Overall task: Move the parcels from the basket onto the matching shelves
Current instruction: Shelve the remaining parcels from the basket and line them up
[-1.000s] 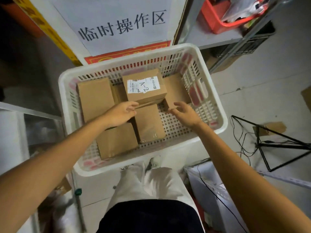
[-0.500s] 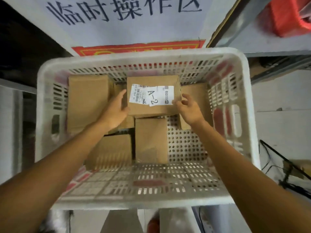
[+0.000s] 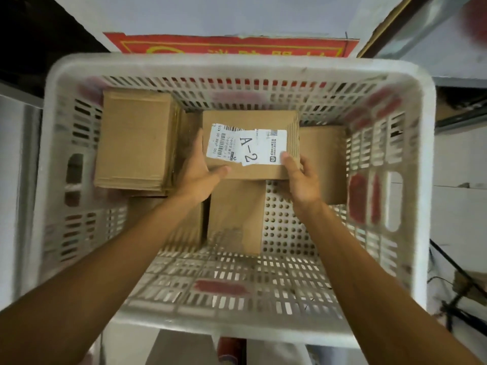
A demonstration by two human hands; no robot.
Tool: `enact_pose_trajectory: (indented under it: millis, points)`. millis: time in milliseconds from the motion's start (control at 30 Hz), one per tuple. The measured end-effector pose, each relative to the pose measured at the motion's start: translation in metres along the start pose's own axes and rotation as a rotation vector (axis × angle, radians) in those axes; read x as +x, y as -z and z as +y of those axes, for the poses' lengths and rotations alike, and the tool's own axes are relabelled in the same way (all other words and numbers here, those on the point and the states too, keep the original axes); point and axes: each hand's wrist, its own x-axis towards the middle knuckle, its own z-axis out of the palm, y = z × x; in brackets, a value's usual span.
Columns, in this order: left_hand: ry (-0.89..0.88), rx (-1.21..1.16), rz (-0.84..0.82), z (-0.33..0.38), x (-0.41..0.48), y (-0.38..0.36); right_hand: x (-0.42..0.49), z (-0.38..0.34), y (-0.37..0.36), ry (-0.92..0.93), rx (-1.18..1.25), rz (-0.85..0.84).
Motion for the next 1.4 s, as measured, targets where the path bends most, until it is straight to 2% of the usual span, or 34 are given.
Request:
enact_pose_trajectory:
  millis: [133,367,567,800,900,1033,1167,1400]
  points:
    - [-0.026,0.01,0.048,-0.004,-0.03,-0.004,-0.023,0.008,0.01,-0.081,0.024,-0.034]
    - [-0.012,0.006,-0.068,0.014,-0.066,0.031,-0.079,0.002,0.023,-0.065,0.114,-0.028]
    - [-0.117,-0.122,-0.115,0.047,-0.103,0.071,-0.136,-0.026,0.018,0.086,0.227,-0.094]
    - [-0.283,-0.299,-0.008,0.075,-0.176,0.142,-0.227,-0.067,-0.012,0.3,0.111,-0.149]
    - [-0.395,-0.281,-0.014,0.081,-0.212,0.189,-0.269,-0.094,-0.037,0.402,0.052,-0.225]
    - [-0.476,-0.26,0.084,0.086,-0.25,0.254,-0.315,-0.131,-0.079,0.554,0.011,-0.318]
    - [-0.568,-0.229,0.251,0.082,-0.296,0.324,-0.363,-0.159,-0.141,0.687,0.026,-0.407]
    - [-0.579,-0.301,0.539,0.065,-0.351,0.406,-0.419,-0.17,-0.226,0.766,0.116,-0.633]
